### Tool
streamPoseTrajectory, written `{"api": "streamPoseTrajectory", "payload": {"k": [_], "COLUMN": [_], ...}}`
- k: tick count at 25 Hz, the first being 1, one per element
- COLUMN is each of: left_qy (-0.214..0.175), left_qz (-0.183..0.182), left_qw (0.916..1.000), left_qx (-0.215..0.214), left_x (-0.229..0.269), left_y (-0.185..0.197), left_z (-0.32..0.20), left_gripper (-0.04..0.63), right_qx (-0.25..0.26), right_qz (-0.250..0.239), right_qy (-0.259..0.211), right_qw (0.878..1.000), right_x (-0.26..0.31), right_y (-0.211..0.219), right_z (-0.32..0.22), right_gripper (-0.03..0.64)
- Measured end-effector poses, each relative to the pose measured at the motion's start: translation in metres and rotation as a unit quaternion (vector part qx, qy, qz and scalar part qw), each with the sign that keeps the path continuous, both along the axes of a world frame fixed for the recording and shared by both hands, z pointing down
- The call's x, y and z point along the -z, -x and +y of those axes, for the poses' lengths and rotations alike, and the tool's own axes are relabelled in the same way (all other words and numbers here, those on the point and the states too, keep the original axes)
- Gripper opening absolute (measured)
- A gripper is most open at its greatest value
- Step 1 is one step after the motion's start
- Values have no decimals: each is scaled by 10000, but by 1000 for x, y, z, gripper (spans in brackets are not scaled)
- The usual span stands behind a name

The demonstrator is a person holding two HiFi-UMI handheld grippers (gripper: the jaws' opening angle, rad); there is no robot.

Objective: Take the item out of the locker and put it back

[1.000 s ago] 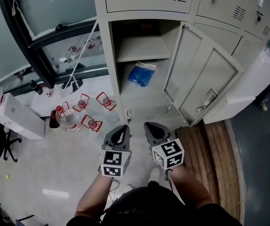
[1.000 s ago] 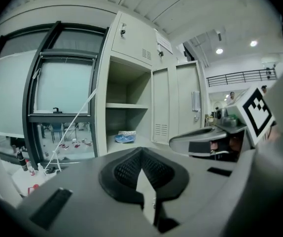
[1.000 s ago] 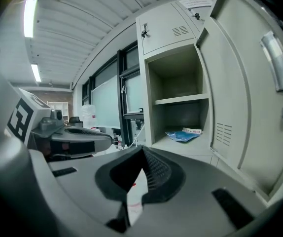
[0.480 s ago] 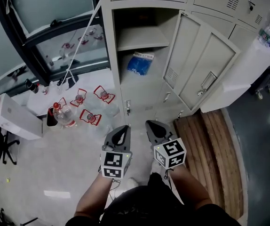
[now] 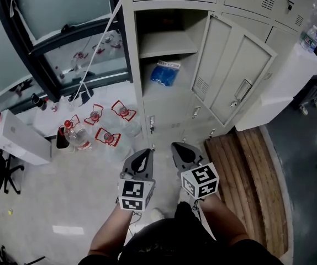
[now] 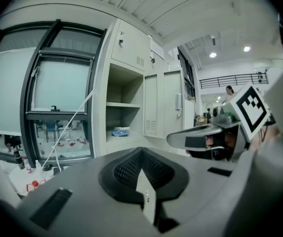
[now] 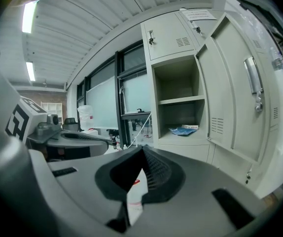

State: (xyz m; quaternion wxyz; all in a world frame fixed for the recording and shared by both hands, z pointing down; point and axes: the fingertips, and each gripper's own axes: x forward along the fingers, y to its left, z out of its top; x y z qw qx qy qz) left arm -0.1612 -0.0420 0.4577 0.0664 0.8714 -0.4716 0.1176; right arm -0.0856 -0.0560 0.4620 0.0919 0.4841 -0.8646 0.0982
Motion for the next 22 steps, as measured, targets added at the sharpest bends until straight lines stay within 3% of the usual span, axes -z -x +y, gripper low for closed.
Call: {"api": "streamPoseTrajectory", "payload": {"k": [22], "left_qy": [16], "left_qz": [43], "left_qw": [10000], "left_qx": [-9], "left_x": [-1], "left_y": [-6], "left_z": [19], "left_gripper": [5], "right_qx": [35], "right_qz": [75], "right_qy": [-74], "right_qw": [9999], "right_x": [3], "right_y": [-5], "right_z": [16], "right_gripper": [0]}}
